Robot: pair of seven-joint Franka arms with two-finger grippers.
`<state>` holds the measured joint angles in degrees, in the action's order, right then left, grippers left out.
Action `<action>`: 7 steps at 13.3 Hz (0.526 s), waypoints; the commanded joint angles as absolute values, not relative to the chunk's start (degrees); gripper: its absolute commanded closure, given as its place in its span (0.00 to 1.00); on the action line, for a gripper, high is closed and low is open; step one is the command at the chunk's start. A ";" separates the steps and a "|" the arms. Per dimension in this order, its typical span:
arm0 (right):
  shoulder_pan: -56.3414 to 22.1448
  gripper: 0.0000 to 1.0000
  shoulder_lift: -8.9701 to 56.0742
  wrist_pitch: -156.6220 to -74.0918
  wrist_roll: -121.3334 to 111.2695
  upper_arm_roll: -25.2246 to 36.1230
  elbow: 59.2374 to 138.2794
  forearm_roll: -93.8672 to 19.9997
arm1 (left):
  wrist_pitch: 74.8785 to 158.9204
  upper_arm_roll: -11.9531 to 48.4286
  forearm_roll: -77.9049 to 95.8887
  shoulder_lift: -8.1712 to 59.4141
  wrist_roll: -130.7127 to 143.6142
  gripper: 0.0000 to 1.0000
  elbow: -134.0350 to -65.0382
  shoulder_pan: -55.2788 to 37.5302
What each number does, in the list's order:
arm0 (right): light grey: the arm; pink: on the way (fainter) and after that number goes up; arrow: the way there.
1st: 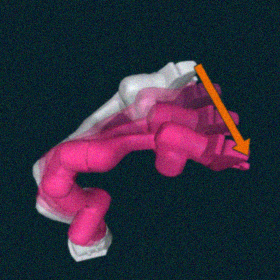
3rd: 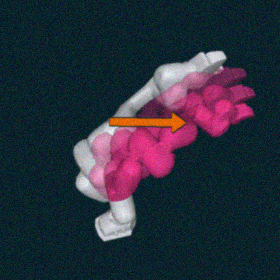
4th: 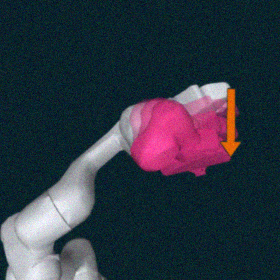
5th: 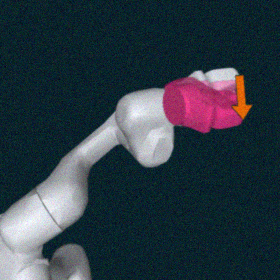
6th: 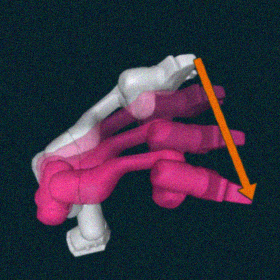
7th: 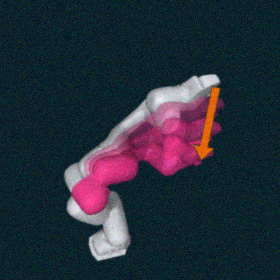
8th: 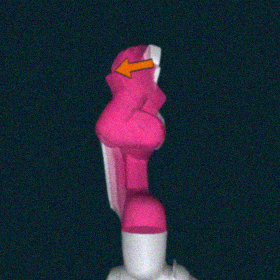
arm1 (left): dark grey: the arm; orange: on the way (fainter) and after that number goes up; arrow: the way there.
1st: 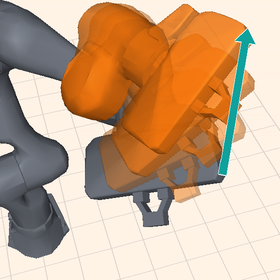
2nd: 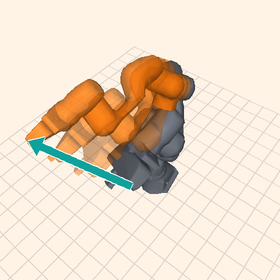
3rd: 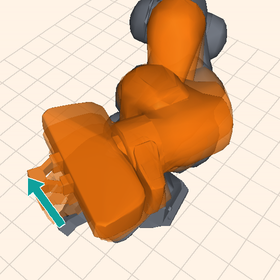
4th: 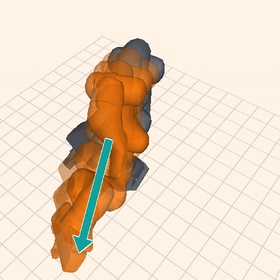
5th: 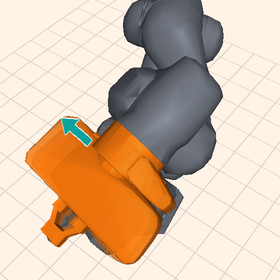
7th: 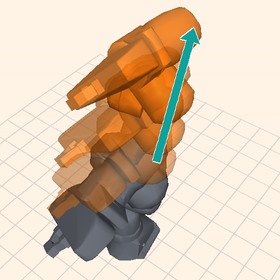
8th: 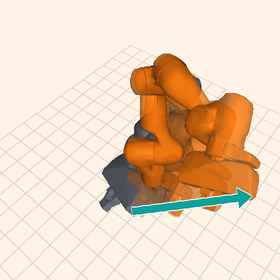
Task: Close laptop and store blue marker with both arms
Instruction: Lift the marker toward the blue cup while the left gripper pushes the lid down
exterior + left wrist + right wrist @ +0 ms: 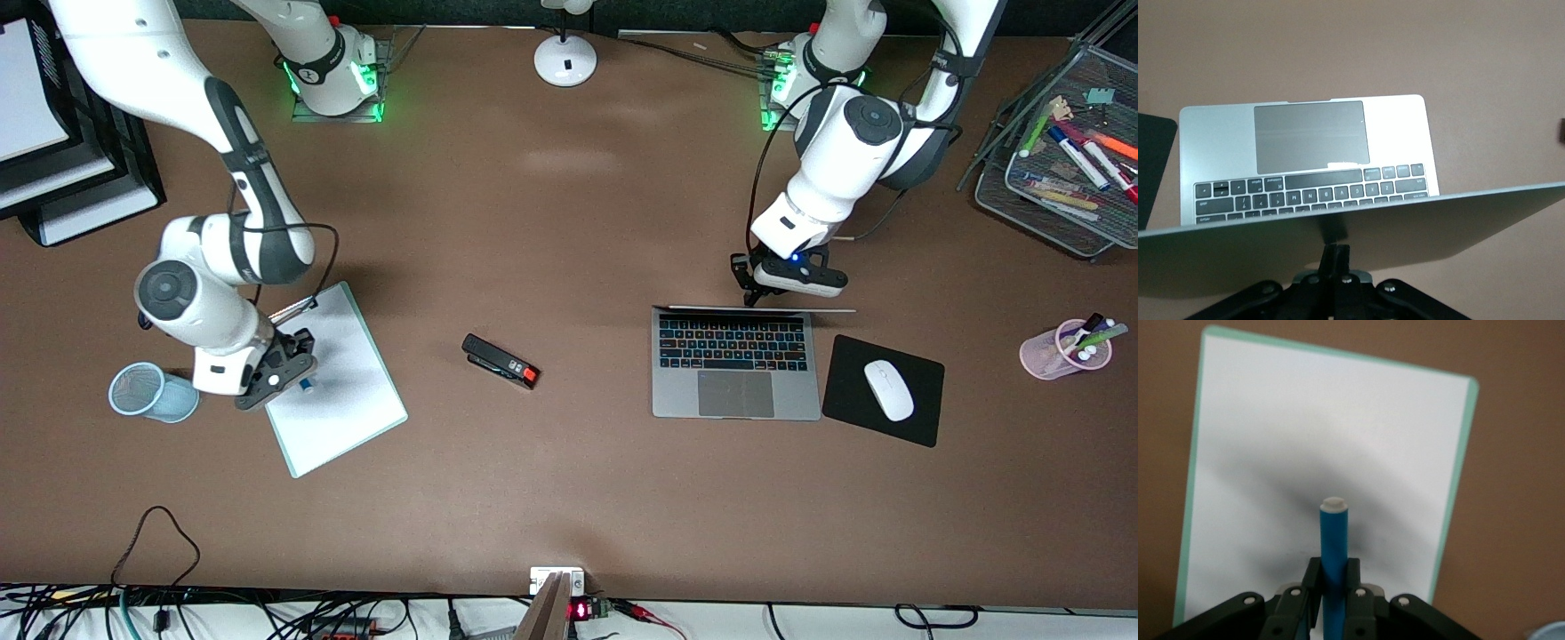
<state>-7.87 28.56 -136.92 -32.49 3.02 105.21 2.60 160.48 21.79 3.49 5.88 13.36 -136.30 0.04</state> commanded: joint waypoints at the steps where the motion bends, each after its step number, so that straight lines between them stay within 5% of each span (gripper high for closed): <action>1: -7.38 1.00 25.06 -131.15 -35.85 2.72 103.28 2.11 | 163.64 21.62 2.37 10.62 12.57 1.00 -133.51 0.70; 7: -3.44 1.00 22.94 -115.34 -54.88 3.25 92.65 -6.57 | 166.11 19.52 -1.05 17.66 12.57 1.00 -127.19 1.23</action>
<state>-6.08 22.60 -120.29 -46.93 3.39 96.62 -2.88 165.83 20.20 0.28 14.63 13.23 -130.85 1.09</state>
